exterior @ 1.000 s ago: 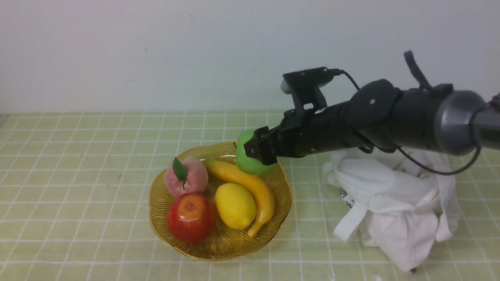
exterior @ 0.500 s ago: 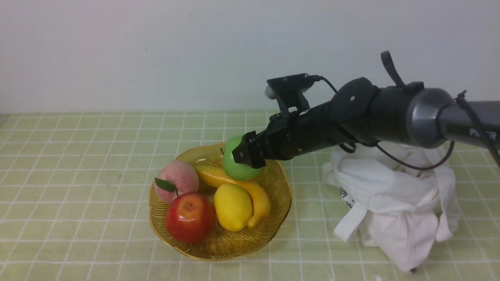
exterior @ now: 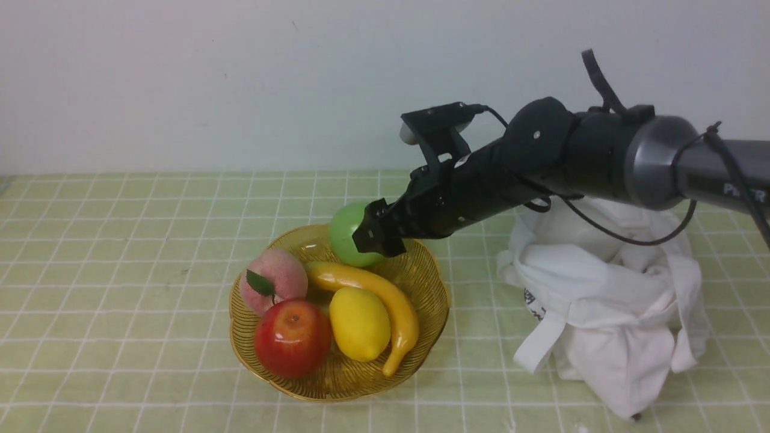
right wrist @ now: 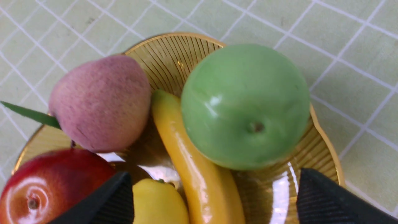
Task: Take the fruit out of the bag on the green coffee tablecloth and place them on the plate.
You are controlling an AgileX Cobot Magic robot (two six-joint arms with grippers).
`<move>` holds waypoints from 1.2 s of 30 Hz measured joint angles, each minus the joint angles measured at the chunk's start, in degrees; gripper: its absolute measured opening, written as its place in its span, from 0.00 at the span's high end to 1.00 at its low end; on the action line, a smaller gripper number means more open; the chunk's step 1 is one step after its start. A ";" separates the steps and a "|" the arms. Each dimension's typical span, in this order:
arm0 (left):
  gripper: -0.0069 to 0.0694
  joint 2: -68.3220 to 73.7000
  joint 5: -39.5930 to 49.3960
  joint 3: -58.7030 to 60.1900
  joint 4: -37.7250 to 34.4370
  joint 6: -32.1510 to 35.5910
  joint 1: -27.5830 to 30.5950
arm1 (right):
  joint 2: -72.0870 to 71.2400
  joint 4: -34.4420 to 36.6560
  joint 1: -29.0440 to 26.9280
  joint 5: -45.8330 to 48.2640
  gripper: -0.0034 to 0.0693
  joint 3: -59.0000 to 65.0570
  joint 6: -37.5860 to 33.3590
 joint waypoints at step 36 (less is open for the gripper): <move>0.92 0.00 0.00 0.00 0.00 0.00 0.00 | -92.06 -60.44 0.00 -0.76 0.97 35.07 58.58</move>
